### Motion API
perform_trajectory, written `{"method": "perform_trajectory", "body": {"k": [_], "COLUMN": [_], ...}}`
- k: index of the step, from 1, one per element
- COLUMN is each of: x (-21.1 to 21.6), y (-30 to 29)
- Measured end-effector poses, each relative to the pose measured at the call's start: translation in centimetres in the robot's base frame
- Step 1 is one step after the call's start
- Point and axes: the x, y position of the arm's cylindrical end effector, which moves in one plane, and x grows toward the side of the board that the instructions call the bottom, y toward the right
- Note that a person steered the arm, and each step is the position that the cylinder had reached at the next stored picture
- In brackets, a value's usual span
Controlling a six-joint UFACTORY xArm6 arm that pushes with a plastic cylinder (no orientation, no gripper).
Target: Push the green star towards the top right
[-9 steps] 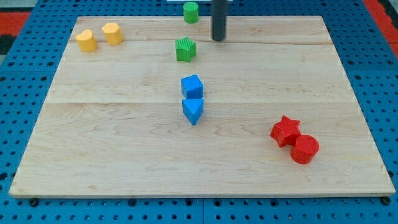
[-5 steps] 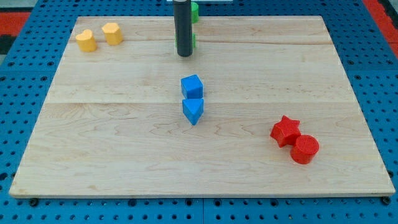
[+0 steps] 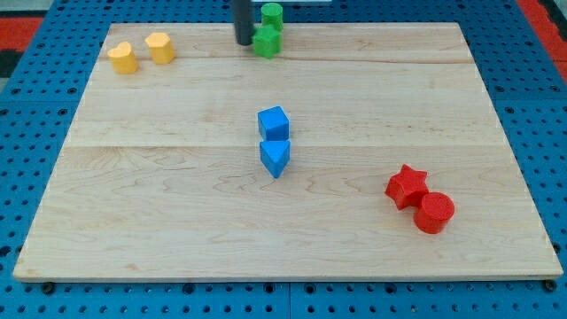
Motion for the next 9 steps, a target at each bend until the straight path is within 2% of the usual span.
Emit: {"method": "perform_trajectory", "body": {"k": [1, 3, 5, 6, 7, 8, 9], "x": [0.0, 5.8, 1.2, 3.0, 1.9, -1.3, 7.4], "y": [8.6, 8.1, 11.5, 16.6, 20.0, 22.4, 22.7]}}
